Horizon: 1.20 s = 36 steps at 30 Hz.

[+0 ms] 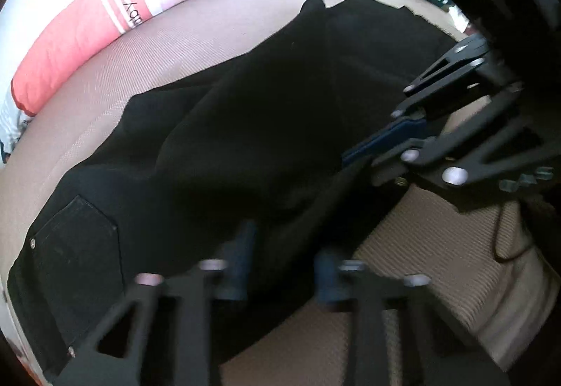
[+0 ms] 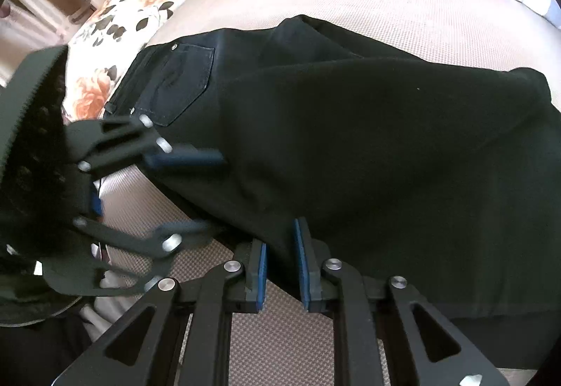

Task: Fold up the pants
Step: 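Grasp the frayed hem of one leg with the right gripper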

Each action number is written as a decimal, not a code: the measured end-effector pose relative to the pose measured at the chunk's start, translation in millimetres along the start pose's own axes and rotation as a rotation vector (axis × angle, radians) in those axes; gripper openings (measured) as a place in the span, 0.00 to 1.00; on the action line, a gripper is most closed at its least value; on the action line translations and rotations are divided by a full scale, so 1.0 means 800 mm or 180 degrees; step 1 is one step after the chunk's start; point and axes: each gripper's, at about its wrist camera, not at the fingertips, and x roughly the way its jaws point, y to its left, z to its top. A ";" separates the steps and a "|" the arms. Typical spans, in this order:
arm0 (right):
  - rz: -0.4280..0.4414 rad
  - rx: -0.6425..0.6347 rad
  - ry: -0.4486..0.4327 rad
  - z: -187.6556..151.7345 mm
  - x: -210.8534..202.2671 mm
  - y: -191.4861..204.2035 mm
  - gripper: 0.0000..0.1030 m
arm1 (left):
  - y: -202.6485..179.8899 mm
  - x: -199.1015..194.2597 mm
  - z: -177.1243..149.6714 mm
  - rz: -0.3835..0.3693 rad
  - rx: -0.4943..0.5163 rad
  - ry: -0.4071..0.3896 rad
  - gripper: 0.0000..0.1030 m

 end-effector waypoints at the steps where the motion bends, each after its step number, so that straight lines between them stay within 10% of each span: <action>1: 0.0007 0.0023 0.0015 -0.003 -0.004 -0.005 0.21 | -0.001 0.006 0.002 -0.0016 -0.0031 0.0035 0.11; 6: 0.0049 0.0266 -0.0310 -0.014 -0.061 -0.040 0.49 | 0.010 -0.002 -0.004 -0.0088 -0.0210 -0.0025 0.09; 16: -0.0313 0.2424 -0.1223 -0.147 -0.187 -0.300 0.51 | 0.022 -0.005 -0.007 -0.0175 -0.0507 -0.0038 0.09; 22: -0.0225 0.3085 -0.1641 -0.212 -0.213 -0.374 0.50 | 0.025 -0.005 -0.005 -0.0204 -0.0665 -0.0002 0.09; 36: -0.0354 0.3019 -0.1778 -0.177 -0.233 -0.399 0.05 | 0.023 0.000 -0.002 -0.0126 -0.0784 0.0065 0.09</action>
